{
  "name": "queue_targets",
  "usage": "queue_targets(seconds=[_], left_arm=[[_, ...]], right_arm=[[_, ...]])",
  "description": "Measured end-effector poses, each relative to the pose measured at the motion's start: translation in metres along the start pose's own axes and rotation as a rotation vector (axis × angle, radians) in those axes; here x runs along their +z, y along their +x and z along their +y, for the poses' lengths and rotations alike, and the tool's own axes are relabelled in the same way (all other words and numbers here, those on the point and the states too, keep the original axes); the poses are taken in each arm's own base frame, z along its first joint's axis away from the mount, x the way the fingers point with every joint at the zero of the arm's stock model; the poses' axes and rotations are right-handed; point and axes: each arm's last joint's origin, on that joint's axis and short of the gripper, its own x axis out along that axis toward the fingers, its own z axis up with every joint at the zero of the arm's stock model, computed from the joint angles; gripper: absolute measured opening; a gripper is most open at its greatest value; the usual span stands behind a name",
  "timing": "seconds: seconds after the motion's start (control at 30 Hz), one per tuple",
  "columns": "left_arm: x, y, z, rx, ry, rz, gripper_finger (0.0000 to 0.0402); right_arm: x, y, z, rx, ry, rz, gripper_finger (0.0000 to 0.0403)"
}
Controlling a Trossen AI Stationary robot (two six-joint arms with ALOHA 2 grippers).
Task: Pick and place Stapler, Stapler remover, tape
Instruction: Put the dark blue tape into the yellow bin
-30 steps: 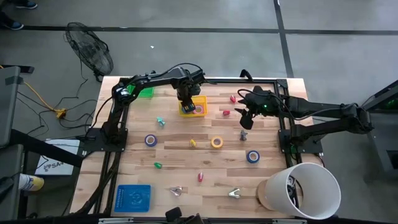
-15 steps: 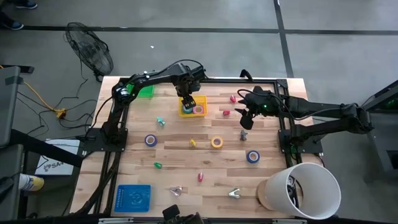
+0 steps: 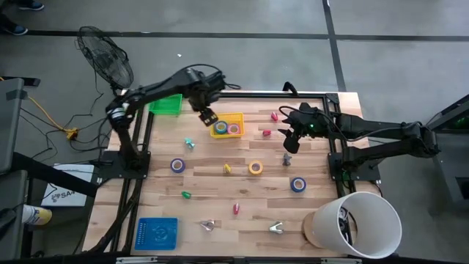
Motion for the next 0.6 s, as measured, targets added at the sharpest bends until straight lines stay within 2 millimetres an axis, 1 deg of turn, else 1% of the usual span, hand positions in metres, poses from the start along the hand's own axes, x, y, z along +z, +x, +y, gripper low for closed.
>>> queue_targets(seconds=[0.1,0.2,0.3,0.4,0.5,0.6], left_arm=[[-0.029,-0.002,0.001,0.001,-0.102,-0.001,0.0202],[-0.062,0.001,-0.003,-0.029,-0.219,0.019,0.0202],[-0.094,0.008,-0.01,-0.044,-0.336,0.06,0.0202],[-0.121,0.013,-0.023,-0.064,-0.427,0.097,0.0202],[-0.14,0.019,-0.038,-0.073,-0.468,0.133,0.0202],[-0.154,0.028,-0.055,-0.068,-0.477,0.186,0.0202]], right_arm=[[0.0,0.0,0.0,0.0,-0.001,-0.001,0.0176],[0.0,0.0,0.0,0.0,-0.001,-0.002,0.0176],[0.0,0.0,0.0,0.0,-0.018,-0.002,0.0176],[0.0,0.0,0.0,0.0,-0.027,-0.002,0.0176],[0.0,0.0,0.0,0.0,-0.036,-0.003,0.0176],[0.0,0.0,0.0,0.0,-0.059,-0.003,0.0176]])
